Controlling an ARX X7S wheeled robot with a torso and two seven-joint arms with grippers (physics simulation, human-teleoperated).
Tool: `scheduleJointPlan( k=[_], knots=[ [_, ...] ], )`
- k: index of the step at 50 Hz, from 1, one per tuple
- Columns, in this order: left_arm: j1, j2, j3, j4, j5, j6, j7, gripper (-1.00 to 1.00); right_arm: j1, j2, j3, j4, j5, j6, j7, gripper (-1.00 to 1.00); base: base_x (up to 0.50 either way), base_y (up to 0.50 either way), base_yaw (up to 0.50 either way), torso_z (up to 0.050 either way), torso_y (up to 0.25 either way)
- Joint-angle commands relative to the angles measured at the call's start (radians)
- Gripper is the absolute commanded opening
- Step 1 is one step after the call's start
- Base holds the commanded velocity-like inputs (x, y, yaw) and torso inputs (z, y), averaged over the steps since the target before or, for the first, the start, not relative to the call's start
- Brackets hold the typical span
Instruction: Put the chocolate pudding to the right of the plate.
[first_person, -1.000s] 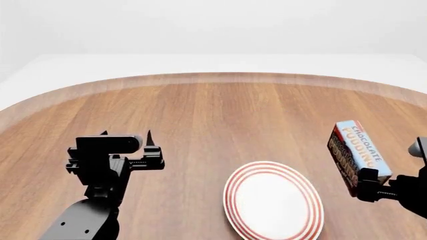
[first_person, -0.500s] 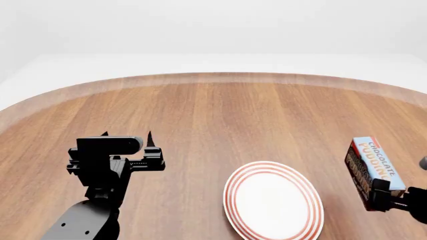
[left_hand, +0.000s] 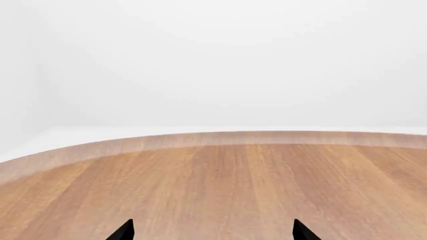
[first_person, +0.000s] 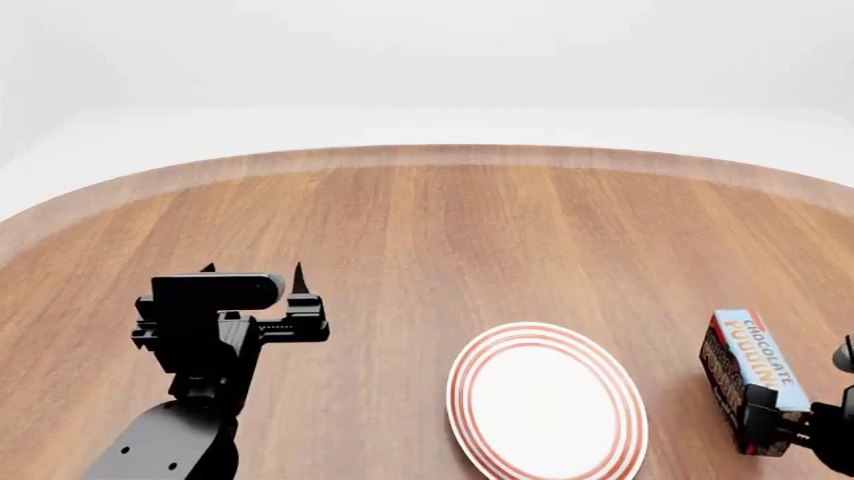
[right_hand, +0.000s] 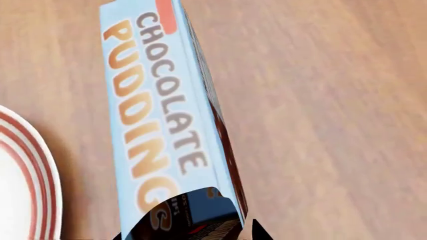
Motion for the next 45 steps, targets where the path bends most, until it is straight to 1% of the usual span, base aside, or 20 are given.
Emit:
scheduleJointPlan(
  k=[1,16,17,31,35,45],
  knots=[
    [0.001,-0.003,0.003,0.003,-0.003,0.0,-0.004,1.0,0.012,-0.021,-0.026,0.062,-0.046,-0.031,-0.034,-1.0,0.0,0.0,0.0,0.0,0.0],
    [0.003,-0.006,0.007,-0.002,-0.006,0.008,-0.007,1.0,-0.002,-0.016,0.003,0.052,-0.03,-0.046,-0.017,-1.0,0.0,0.0,0.0,0.0,0.0],
    [0.003,-0.006,0.006,-0.002,-0.007,0.008,-0.007,1.0,-0.001,-0.016,0.006,0.054,-0.03,-0.049,-0.014,1.0,0.0,0.0,0.0,0.0,0.0],
    [0.003,-0.009,0.009,-0.004,-0.012,0.011,-0.01,1.0,0.005,0.002,0.047,-0.019,0.003,-0.049,0.014,1.0,0.0,0.0,0.0,0.0,0.0],
    [0.003,-0.011,0.007,0.0,-0.014,0.009,-0.012,1.0,-0.01,0.016,0.091,-0.084,0.032,-0.073,0.018,1.0,0.0,0.0,0.0,0.0,0.0],
    [0.001,-0.011,0.011,-0.004,-0.017,0.012,-0.014,1.0,-0.007,0.06,0.167,-0.235,0.123,-0.033,0.058,1.0,0.0,0.0,0.0,0.0,0.0]
  ],
)
